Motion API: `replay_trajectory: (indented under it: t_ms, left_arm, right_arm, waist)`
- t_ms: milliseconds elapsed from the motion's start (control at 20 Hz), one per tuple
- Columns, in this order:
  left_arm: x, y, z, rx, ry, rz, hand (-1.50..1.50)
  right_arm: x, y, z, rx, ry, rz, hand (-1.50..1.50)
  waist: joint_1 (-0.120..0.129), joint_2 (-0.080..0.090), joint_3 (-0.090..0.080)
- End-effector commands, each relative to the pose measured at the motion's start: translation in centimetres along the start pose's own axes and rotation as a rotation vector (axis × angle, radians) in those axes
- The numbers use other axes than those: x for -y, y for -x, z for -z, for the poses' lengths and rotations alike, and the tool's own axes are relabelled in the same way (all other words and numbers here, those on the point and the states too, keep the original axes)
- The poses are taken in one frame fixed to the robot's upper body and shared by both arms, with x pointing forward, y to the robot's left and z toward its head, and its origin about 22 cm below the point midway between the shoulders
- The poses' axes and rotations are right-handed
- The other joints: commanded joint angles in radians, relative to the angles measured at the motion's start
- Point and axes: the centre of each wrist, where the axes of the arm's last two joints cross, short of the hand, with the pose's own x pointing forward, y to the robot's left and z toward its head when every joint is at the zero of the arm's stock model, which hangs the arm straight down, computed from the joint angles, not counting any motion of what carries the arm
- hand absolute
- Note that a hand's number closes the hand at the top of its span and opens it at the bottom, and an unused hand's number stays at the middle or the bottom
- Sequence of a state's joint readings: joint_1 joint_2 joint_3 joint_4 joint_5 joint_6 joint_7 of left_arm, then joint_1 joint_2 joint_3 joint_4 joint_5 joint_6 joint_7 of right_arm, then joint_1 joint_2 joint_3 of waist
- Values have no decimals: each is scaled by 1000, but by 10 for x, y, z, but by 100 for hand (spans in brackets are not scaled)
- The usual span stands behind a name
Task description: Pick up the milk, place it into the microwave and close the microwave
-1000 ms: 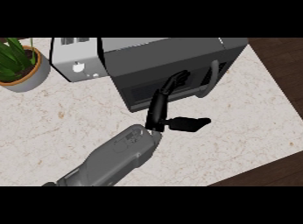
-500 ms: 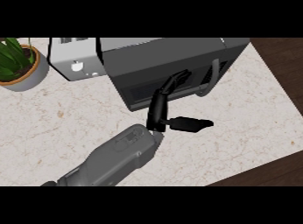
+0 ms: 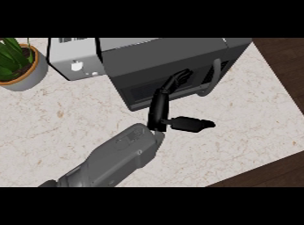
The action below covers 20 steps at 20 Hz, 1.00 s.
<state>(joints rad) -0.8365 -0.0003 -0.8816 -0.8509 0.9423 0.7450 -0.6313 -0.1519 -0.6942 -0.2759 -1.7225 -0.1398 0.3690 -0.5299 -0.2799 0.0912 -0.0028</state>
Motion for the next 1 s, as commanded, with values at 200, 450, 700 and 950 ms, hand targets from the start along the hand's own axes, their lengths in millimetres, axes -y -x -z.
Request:
replay_trajectory:
  t_ms: [200,450,700,950]
  left_arm:
    - [-2,-9,22,25,-40,11,-150]
    - [-6,-3,21,11,-58,7,-150]
    - [-5,-5,23,20,-76,5,-150]
    - [-8,0,21,17,-82,-7,-150]
  right_arm:
    - [-44,37,-13,-29,85,401,-150]
    - [-38,44,-14,-44,83,460,-150]
    - [-29,49,-13,-55,78,491,-150]
    - [-15,52,-8,-36,89,515,-150]
  waist:
    - [14,19,5]
    - [4,20,3]
    - [-14,19,3]
    - [-12,20,3]
